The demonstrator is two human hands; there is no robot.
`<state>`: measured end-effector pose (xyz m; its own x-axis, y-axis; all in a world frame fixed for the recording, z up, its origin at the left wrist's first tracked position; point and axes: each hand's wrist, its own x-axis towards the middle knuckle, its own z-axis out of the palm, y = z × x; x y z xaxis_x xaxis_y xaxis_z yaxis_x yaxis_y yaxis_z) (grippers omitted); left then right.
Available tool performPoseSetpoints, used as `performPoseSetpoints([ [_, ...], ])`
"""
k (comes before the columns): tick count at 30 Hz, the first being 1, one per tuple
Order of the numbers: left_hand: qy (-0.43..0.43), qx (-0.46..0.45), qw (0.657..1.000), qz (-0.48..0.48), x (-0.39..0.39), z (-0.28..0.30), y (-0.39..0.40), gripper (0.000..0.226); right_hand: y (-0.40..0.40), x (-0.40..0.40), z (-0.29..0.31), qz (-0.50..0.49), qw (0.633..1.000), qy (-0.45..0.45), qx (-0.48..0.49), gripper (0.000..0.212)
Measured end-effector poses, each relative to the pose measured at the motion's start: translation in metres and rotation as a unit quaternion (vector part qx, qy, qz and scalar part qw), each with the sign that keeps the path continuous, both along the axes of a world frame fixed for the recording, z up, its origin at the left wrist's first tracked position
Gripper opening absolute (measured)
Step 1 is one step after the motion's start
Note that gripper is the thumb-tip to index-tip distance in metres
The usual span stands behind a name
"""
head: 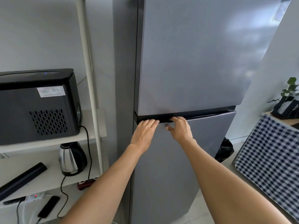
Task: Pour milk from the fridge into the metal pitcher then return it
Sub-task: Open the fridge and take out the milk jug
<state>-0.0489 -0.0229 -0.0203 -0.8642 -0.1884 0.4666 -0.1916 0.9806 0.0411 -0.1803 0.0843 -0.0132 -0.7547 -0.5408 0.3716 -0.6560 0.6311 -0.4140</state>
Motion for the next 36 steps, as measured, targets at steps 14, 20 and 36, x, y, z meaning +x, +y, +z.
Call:
performPoseSetpoints([
  [14, 0.007, 0.013, 0.999, -0.029, 0.027, -0.006, 0.054, 0.082, 0.058, 0.021, -0.01, 0.036, 0.998, 0.037, -0.044, 0.037],
  [20, 0.03, -0.033, 0.998, -0.042, 0.059, 0.003, 0.086, 0.061, 0.113, 0.039, -0.022, 0.059, 0.996, 0.049, 0.051, 0.055],
  [36, 0.045, 0.228, 0.957, -0.173, 0.086, 0.016, 0.223, 0.046, 0.284, 0.11, -0.03, 0.048, 0.998, 0.023, -0.031, 0.053],
])
